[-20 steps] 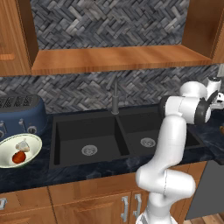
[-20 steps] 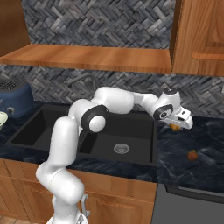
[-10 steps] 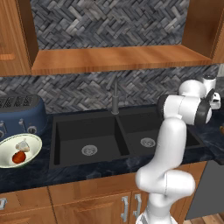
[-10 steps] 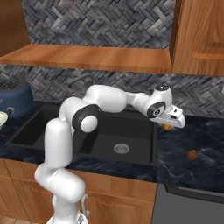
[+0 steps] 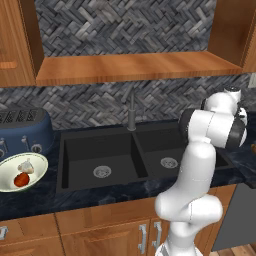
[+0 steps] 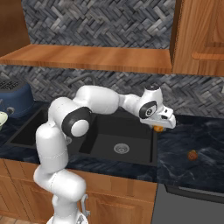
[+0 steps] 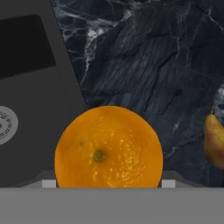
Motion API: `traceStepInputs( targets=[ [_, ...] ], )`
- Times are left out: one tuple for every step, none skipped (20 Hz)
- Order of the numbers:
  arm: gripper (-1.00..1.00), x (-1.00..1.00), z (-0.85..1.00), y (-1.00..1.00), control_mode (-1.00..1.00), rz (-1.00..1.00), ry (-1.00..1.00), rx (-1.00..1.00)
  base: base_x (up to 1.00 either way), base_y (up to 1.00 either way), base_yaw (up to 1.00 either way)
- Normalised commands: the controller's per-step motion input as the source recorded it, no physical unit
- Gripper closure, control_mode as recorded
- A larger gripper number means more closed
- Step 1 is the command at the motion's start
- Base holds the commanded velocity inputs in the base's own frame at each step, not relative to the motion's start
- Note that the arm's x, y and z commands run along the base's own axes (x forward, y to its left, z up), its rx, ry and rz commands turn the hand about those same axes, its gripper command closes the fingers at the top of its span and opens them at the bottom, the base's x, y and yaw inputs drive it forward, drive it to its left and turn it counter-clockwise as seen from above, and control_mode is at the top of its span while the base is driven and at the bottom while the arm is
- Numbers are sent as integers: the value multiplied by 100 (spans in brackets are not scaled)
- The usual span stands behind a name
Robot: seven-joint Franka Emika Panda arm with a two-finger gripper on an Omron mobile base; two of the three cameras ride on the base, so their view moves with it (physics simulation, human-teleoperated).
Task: There is a mixed pile of frozen fruits and vegetables on the counter. Locate all the frozen vegetables and place the items in a bowl on the counter. Take all the frozen fruits and defrost them in a running sink.
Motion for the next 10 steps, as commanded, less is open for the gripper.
traceStepInputs(
  targets=[
    [100, -21, 0, 41, -100, 5, 3, 0, 0, 0, 0],
    [100, -19, 0, 43, -100, 5, 4, 0, 0, 0, 0],
    [100, -18, 0, 43, -100, 5, 4, 0, 0, 0, 0],
    [100, -16, 0, 43, -100, 5, 4, 0, 0, 0, 0],
    [100, -15, 0, 44, -100, 5, 4, 0, 0, 0, 0],
    [100, -15, 0, 44, -100, 5, 4, 0, 0, 0, 0],
    [100, -14, 0, 45, -100, 5, 5, 0, 0, 0, 0],
    [100, -12, 0, 45, -100, 5, 5, 0, 0, 0, 0],
    [100, -11, 0, 44, -100, 5, 5, 0, 0, 0, 0],
    [100, -10, 0, 44, -100, 5, 5, 0, 0, 0, 0]
  ],
)
